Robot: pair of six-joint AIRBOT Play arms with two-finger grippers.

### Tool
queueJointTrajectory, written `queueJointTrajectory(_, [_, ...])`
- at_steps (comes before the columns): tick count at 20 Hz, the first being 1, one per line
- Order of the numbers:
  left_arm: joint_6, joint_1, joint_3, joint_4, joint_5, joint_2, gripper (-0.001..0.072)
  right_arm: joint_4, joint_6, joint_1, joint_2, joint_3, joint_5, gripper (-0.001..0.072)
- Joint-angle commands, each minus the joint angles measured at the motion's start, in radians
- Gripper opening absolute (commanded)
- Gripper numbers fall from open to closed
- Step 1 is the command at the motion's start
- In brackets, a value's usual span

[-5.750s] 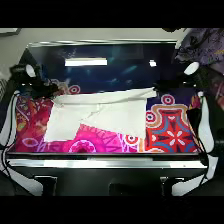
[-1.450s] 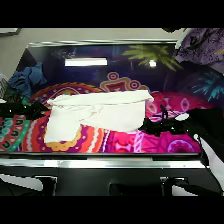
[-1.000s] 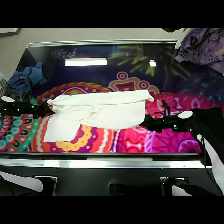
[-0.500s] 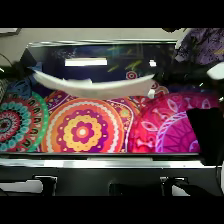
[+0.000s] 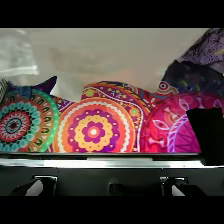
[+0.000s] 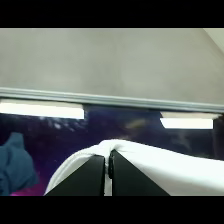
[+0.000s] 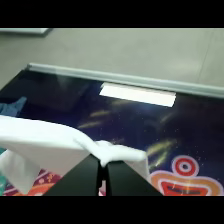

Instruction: Fold the clothes and pants, and hang the long-sleeved shirts on hangers.

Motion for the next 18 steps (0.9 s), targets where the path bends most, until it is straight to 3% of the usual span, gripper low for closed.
queueJointTrajectory(1, [-0.102,0.000,-0.020,0.242,0.019,0.185,0.0014,-0.134,0.055,0.000,0.155,0.032,-0.010,0.0027])
queueJointTrajectory(5, [-0.163,0.000,-0.021,0.298,0.019,0.226,0.0014,-0.204,0.122,0.000,0.196,0.030,-0.044,0.0027])
queueJointTrajectory(8, [-0.148,0.000,-0.056,0.243,0.018,0.176,0.0014,-0.204,0.137,0.000,0.142,-0.022,0.004,0.0027])
queueJointTrajectory(13, [0.015,-0.011,-0.227,-0.001,-0.047,-0.067,0.0014,-0.216,0.146,0.000,-0.097,-0.161,0.129,0.0027])
queueJointTrajectory(18, [0.118,-0.137,-0.320,-0.003,0.040,-0.450,0.0014,-0.245,0.117,0.000,-0.481,-0.190,0.126,0.0028])
